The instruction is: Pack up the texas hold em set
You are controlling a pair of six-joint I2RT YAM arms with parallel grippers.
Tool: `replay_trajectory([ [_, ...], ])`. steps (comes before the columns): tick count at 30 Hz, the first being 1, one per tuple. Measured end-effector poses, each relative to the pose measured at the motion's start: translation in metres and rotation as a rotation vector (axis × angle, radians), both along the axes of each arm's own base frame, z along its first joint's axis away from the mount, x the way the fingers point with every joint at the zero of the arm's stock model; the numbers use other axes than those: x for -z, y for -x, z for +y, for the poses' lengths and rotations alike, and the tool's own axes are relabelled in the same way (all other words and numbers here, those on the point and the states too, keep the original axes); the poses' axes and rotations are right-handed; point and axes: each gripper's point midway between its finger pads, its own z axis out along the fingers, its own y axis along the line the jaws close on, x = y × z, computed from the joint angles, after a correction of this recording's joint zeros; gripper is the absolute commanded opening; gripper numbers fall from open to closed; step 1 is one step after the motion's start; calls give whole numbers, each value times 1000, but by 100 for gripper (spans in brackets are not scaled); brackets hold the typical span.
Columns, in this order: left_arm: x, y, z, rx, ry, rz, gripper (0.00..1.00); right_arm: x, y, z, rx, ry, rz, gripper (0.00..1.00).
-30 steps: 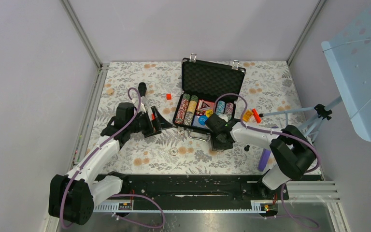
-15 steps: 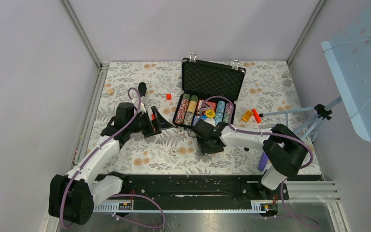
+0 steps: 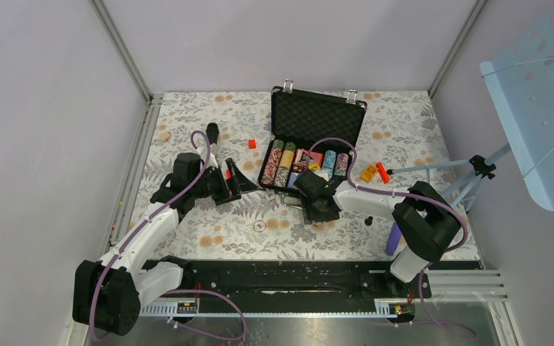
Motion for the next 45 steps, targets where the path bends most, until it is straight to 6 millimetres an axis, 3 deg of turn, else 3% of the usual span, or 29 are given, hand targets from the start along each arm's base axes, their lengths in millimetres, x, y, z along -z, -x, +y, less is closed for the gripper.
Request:
replay_trajectory([
  [5, 0, 0, 0, 0, 0, 0, 95, 1, 0, -3, -12, 19, 4, 57],
  [15, 0, 0, 0, 0, 0, 0, 95, 1, -3, -1, -23, 25, 8, 61],
  [28, 0, 0, 0, 0, 0, 0, 95, 1, -7, 2, -55, 26, -2, 42],
  [45, 0, 0, 0, 0, 0, 0, 95, -1, -8, 2, -64, 26, -7, 44],
])
